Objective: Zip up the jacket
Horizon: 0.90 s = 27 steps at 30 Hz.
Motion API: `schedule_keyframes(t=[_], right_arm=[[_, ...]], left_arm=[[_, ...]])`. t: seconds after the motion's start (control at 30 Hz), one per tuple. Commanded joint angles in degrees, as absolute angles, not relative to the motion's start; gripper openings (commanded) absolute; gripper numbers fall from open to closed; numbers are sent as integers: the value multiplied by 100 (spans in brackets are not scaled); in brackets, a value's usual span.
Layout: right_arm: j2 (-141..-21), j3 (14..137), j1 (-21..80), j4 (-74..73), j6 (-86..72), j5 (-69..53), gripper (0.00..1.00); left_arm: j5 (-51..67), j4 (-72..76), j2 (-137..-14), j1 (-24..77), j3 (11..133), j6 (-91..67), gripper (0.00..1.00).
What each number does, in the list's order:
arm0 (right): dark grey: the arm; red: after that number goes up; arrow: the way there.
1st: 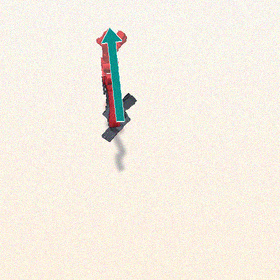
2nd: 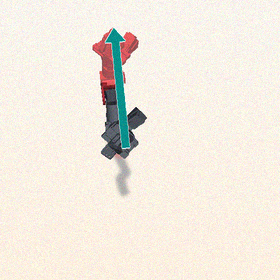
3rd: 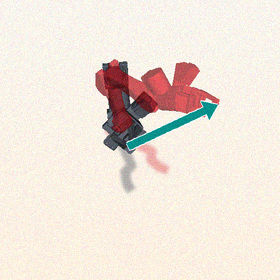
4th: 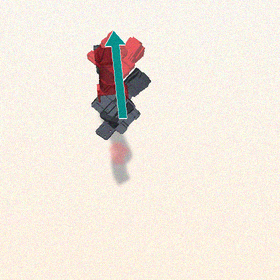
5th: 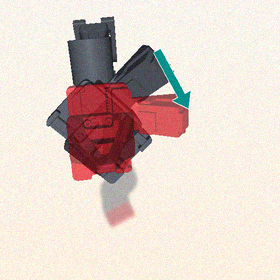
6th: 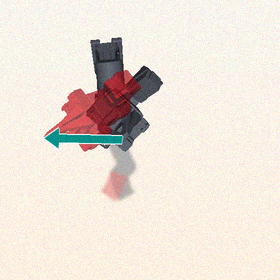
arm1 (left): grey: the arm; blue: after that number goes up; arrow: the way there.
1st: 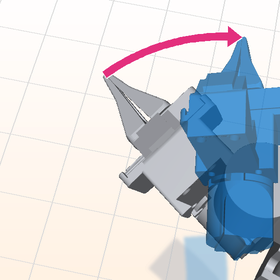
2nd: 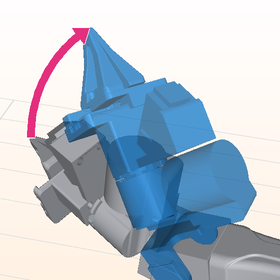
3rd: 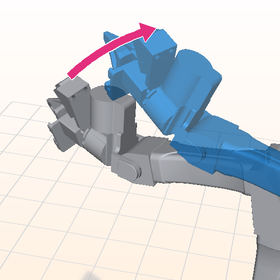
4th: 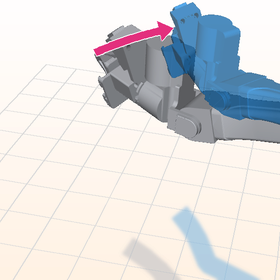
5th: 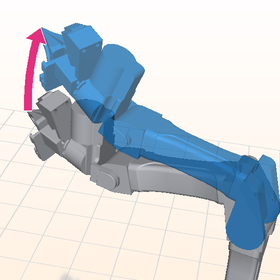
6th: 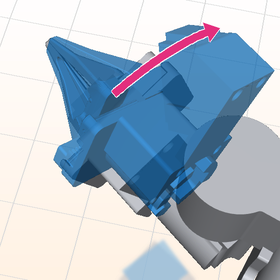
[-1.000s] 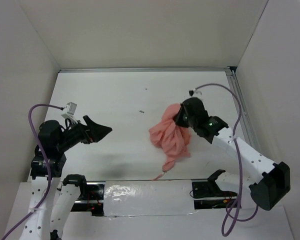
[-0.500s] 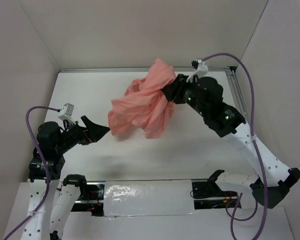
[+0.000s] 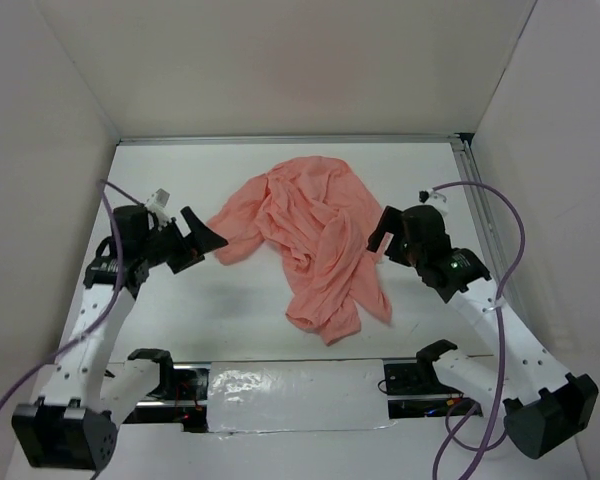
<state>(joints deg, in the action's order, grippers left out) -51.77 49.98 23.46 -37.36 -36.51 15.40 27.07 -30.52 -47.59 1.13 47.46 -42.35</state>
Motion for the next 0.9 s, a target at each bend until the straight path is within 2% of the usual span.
schedule_keyframes(t=[0.0, 0.07, 0.13, 0.43, 0.67, 0.7, 0.77, 0.8, 0.83, 0.87], right_arm=[[-5466, 5150, 2347, -3209, -3262, 1318, 100], [-5764, 5273, 2347, -3059, -3173, 1354, 100], [-6045, 5589, 2347, -2822, -3033, 1266, 100], [-9156, 7759, 2593, -2347, -2339, 616, 100], [-11230, 9708, 2760, -2645, -2039, 465, 99], [-11607, 9895, 2760, -2680, -2056, 475, 99], [-12108, 10396, 2742, -2768, -2118, 492, 91], [-12224, 10598, 2725, -2864, -2109, 492, 83], [-12321, 10756, 2699, -2935, -2135, 527, 71], [-12348, 10906, 2690, -2936, -2179, 649, 34]], left_arm=[[2699, -2506, -5561, 202, 4938, -4272, 99], [2296, -2286, -6308, 351, 5288, -4184, 99], [2416, -2233, -7131, 369, 5649, -4070, 99], [2224, -2004, -10008, 1150, 8118, -3762, 99], [1662, -3040, -12320, 1476, 10949, -3771, 99], [1565, -3198, -12714, 1494, 11134, -3771, 99], [1398, -3365, -13215, 1529, 11740, -3788, 98], [1432, -3514, -13341, 1547, 11942, -3753, 88], [1572, -3533, -13446, 1547, 12249, -3683, 48], [1634, -3516, -13517, 1556, 12365, -3630, 17]])
